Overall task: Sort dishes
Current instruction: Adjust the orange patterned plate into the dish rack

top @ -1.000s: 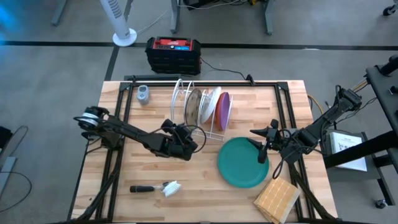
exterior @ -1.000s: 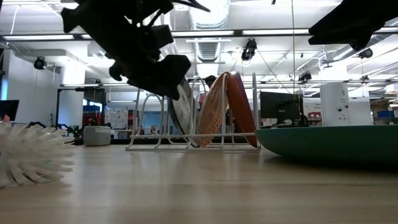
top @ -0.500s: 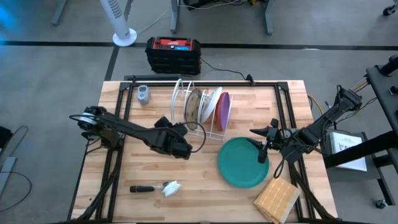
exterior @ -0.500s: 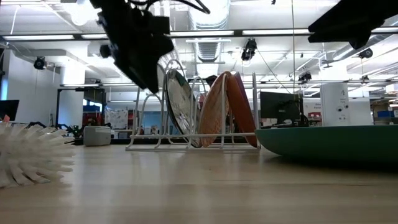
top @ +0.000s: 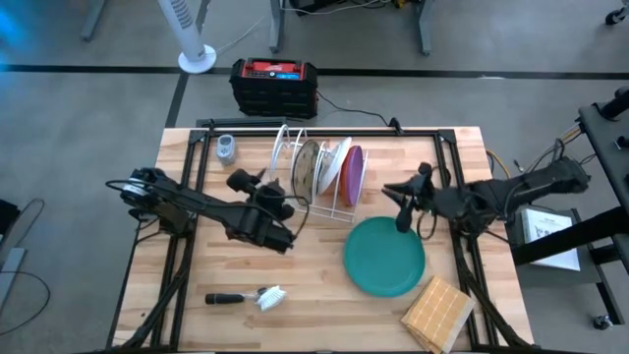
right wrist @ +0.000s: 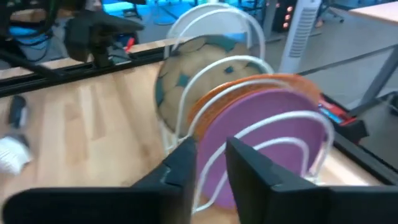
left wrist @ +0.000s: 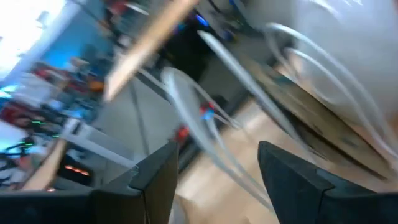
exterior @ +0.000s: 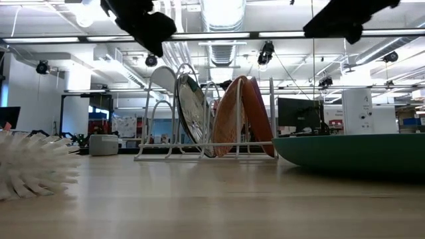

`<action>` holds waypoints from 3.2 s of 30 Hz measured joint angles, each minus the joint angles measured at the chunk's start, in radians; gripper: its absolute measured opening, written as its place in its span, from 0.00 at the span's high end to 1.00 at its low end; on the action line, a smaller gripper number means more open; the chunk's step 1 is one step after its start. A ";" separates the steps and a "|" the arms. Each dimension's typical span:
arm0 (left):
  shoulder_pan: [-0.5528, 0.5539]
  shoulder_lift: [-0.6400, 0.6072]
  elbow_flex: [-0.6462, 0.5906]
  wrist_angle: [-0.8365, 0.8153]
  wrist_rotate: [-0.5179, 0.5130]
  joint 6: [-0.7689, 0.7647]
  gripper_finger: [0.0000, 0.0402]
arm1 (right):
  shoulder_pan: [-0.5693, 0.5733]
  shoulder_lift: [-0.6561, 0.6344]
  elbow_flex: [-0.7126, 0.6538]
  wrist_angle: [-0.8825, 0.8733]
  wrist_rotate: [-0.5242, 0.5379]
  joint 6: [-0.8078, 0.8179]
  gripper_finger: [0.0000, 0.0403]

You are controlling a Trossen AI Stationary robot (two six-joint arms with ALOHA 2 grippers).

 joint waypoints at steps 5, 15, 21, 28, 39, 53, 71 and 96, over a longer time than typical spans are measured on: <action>-0.001 -0.049 -0.105 -0.064 -0.169 -0.213 0.56 | -0.152 0.000 0.047 0.006 -0.108 -0.092 0.96; 0.003 -0.307 -0.337 -0.069 -0.311 -0.305 0.93 | -0.434 0.085 0.108 0.068 -0.334 -0.179 1.00; 0.006 -0.469 -0.488 0.026 -0.315 -0.305 0.99 | -0.578 0.225 0.192 0.061 -0.423 -0.165 1.00; 0.025 -0.557 -0.680 0.091 -0.327 -0.302 1.00 | -0.675 0.413 0.369 -0.069 -0.524 -0.139 1.00; 0.029 -0.625 -0.660 0.093 -0.365 -0.232 1.00 | -0.708 0.642 0.630 -0.373 -0.529 -0.163 1.00; 0.049 -0.624 -0.485 0.091 -0.366 -0.018 1.00 | -0.755 0.683 0.639 -0.391 -0.536 -0.259 1.00; 0.124 -0.599 -0.485 0.092 -0.366 0.004 1.00 | -0.776 0.740 0.639 -0.336 -0.537 -0.356 1.00; 0.135 -0.584 -0.486 0.092 -0.366 0.006 1.00 | -0.775 0.740 0.639 -0.246 -0.541 -0.384 1.00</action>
